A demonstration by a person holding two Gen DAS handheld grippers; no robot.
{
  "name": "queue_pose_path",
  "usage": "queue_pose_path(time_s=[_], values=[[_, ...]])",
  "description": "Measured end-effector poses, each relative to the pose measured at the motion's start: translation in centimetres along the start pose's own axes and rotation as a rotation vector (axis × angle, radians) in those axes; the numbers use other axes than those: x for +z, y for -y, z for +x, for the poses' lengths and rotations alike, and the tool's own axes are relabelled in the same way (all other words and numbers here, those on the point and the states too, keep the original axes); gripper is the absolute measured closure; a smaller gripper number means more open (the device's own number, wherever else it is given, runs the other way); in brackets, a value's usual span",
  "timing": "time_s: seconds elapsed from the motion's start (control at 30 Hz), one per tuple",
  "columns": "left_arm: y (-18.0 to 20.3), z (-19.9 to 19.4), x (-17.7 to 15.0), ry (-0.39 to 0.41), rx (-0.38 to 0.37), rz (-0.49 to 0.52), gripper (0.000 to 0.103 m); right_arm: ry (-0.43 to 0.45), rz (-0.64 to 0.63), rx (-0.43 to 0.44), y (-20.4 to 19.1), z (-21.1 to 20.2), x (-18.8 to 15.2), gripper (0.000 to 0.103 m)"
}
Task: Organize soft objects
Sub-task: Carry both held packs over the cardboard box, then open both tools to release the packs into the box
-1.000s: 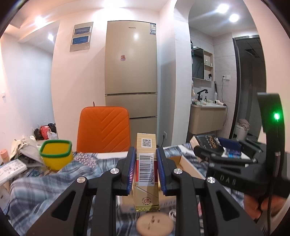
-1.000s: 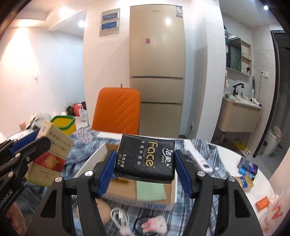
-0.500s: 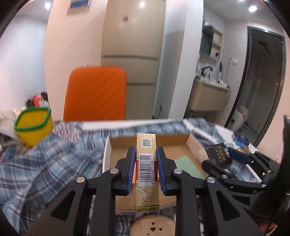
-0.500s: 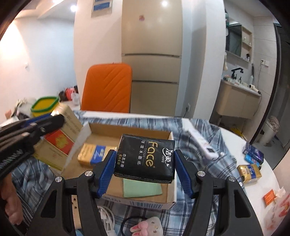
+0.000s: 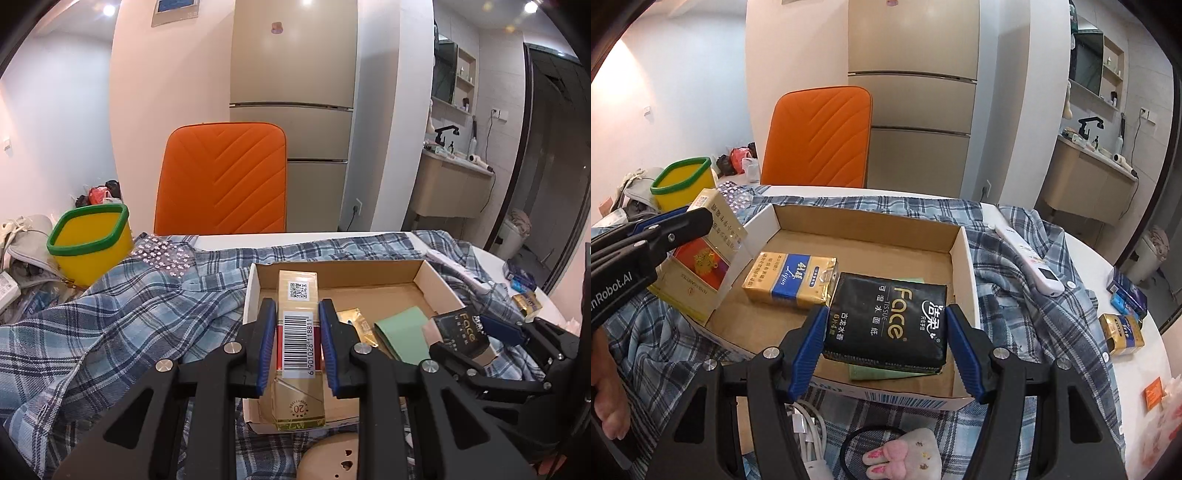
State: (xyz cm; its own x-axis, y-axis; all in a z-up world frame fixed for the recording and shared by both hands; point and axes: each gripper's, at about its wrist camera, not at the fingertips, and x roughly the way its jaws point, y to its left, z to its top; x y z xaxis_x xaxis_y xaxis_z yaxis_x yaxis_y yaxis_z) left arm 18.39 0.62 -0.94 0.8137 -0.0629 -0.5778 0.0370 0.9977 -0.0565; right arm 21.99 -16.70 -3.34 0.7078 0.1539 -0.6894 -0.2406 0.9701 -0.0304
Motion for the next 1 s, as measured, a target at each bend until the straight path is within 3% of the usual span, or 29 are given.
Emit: queue_pose_path(time_s=[0.3,0.4,0.43,0.5,0.87,1.0], values=[[0.0,1.2,-0.6,-0.02,0.03,0.016,0.081,-0.053,0.02,0.014,0.3,1.2,-0.1,0.037],[0.0,1.0,-0.7,-0.015,0.024,0.009,0.079,-0.061,0.033,0.031,0.6,1.4,-0.1,0.032],[-0.1,1.0,-0.7,-0.02,0.006,-0.002,0.075,-0.056,0.038,0.034,0.6,1.2,-0.1,0.025],[-0.4,0.9,-0.7,-0.019,-0.023,-0.035,0.038,-0.026,0.051,0.031,0.9,0.7,-0.1,0.016],[-0.6,-1.2,-0.2,0.045,-0.059,-0.054,0.03,0.026,0.105,-0.012,2.7,-1.1,0.4,0.016],[0.1,-3.4,-0.1,0.109,-0.051,-0.024,0.017,0.069,0.101,-0.018,2.8,-2.8,0.8,0.016]])
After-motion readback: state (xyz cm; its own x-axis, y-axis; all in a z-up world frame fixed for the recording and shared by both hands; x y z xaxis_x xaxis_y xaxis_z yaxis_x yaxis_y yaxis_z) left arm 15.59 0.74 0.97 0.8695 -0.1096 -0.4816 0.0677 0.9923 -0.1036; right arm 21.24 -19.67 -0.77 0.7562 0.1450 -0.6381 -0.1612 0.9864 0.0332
